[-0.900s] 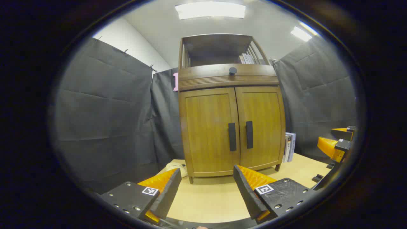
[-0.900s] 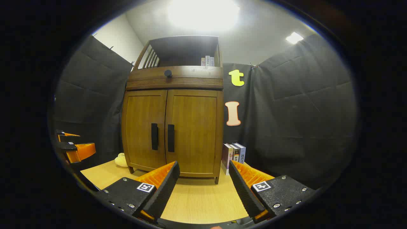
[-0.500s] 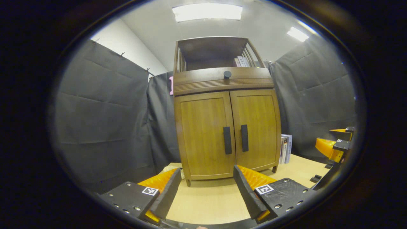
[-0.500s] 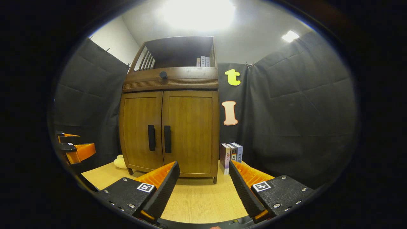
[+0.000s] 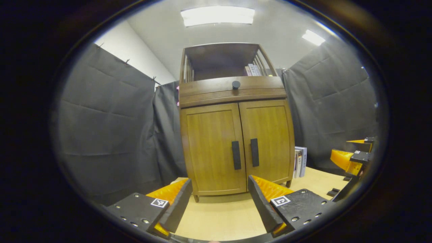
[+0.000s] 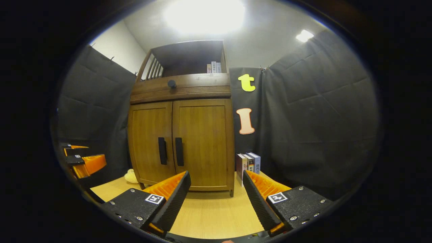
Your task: Open the right door of the double-door shoe cabinet with the right hand, and open the left door with the left hand.
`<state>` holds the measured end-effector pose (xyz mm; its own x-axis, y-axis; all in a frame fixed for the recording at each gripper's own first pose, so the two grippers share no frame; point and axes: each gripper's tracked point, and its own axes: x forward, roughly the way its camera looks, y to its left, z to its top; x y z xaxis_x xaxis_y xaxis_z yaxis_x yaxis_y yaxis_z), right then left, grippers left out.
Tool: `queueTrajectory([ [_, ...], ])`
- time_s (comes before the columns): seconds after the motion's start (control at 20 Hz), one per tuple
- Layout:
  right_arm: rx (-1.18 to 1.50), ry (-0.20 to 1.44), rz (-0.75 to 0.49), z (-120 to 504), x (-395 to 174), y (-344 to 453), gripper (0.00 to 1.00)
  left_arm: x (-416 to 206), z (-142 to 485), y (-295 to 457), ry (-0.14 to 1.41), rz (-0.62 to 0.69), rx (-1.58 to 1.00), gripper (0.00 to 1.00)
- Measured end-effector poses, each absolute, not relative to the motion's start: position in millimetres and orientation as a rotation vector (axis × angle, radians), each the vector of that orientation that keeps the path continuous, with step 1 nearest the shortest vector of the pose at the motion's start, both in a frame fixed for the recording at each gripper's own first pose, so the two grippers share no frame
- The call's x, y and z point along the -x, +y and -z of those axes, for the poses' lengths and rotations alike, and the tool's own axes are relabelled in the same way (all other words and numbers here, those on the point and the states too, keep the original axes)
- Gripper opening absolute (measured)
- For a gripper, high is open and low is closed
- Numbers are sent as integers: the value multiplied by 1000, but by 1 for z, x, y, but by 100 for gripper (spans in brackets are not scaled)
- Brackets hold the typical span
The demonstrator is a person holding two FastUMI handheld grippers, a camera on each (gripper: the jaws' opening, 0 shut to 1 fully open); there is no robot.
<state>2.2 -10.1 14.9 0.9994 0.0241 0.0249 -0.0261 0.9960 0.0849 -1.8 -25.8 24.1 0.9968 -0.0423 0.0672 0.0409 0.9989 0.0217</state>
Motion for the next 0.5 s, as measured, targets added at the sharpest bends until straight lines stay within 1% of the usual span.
queueTrajectory([
  [0.4,-79,-88,-72,-49,-57,9,96,13,-18,-11,-46,-7,-5,94],
  [0.45,-85,-95,-80,-53,-65,13,96,15,-18,-8,-45,-16,-1,100],
  [0.5,-89,-102,-90,-59,-74,20,96,17,-17,-6,-42,-23,2,100],
])
